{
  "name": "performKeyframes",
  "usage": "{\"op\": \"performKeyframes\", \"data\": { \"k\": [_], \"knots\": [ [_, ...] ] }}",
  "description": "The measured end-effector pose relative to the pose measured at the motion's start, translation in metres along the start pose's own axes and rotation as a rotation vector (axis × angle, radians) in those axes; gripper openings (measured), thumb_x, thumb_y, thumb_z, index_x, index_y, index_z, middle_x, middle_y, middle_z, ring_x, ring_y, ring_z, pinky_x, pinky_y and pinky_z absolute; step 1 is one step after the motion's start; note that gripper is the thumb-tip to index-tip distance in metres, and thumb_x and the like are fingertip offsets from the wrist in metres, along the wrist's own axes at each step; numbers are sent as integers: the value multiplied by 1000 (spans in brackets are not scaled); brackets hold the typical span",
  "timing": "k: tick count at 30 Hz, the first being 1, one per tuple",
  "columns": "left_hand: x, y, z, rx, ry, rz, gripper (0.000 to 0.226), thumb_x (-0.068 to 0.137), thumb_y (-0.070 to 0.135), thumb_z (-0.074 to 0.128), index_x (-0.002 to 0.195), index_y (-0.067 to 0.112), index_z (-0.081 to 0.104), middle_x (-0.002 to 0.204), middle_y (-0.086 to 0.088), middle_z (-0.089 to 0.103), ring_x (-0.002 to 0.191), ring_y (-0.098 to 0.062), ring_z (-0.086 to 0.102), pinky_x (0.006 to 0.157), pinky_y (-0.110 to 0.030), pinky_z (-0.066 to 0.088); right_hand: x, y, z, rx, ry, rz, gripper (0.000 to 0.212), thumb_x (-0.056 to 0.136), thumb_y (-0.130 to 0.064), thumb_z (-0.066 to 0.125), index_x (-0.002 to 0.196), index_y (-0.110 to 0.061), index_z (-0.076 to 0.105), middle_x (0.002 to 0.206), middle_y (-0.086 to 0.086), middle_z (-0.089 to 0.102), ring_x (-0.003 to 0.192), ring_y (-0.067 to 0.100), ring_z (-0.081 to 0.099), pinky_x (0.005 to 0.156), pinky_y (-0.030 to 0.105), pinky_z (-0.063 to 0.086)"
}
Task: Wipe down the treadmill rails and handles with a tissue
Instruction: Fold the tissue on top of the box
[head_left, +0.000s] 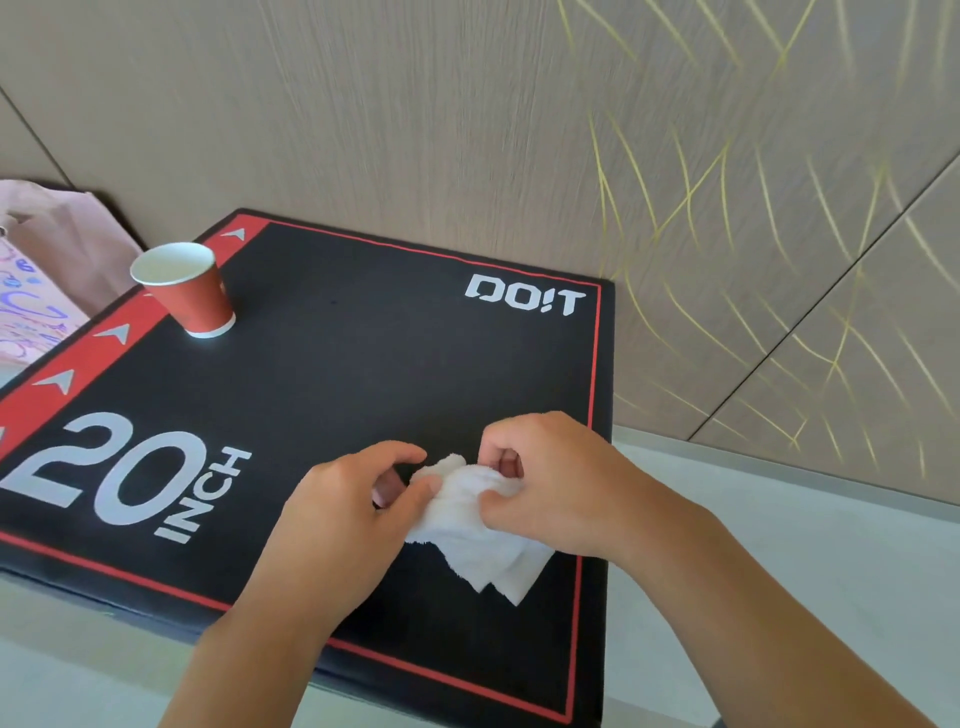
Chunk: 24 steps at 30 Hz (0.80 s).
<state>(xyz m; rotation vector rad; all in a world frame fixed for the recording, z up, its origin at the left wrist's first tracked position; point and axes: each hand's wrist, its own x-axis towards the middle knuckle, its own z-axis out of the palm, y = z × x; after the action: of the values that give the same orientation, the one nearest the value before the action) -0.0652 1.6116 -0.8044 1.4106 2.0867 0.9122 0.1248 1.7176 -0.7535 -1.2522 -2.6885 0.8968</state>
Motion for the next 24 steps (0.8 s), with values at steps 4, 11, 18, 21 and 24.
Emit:
{"op": "performKeyframes", "data": {
  "k": [4,11,18,21,24],
  "knots": [
    [-3,6,0,92,-77,27,32,98,39,68,130,43,69,88,23,66,94,-4,61,92,-27,51,7,8,3,-64,114,-125,23,81,-18,70,77,-34,55,83,-15,56,79,8,55,62,22,40],
    [-4,9,7,156,-6,51,14,100,43,64,113,39,71,123,27,54,115,-3,54,105,-33,47,9,27,-7,173,7,38,13,84,-45,75,85,-33,69,94,-14,66,86,6,65,74,32,58],
    [1,21,12,184,-16,73,25,103,29,62,127,39,66,100,31,50,106,-5,55,104,-30,46,11,29,-12,58,-162,149,25,80,-29,72,104,-36,69,93,-12,67,83,10,66,66,26,55],
    [6,17,16,242,-83,116,25,102,31,65,123,44,66,108,25,53,106,-4,53,106,-30,42,11,24,-11,15,-233,164,27,76,-29,76,100,-36,66,87,-8,67,75,13,65,61,28,51],
    [8,15,20,131,-85,71,23,99,23,70,110,43,70,104,21,57,100,-6,61,89,-27,55,13,24,-9,26,-262,176,19,75,-27,79,91,-32,69,73,-8,64,62,9,59,57,25,48]
  ]
}}
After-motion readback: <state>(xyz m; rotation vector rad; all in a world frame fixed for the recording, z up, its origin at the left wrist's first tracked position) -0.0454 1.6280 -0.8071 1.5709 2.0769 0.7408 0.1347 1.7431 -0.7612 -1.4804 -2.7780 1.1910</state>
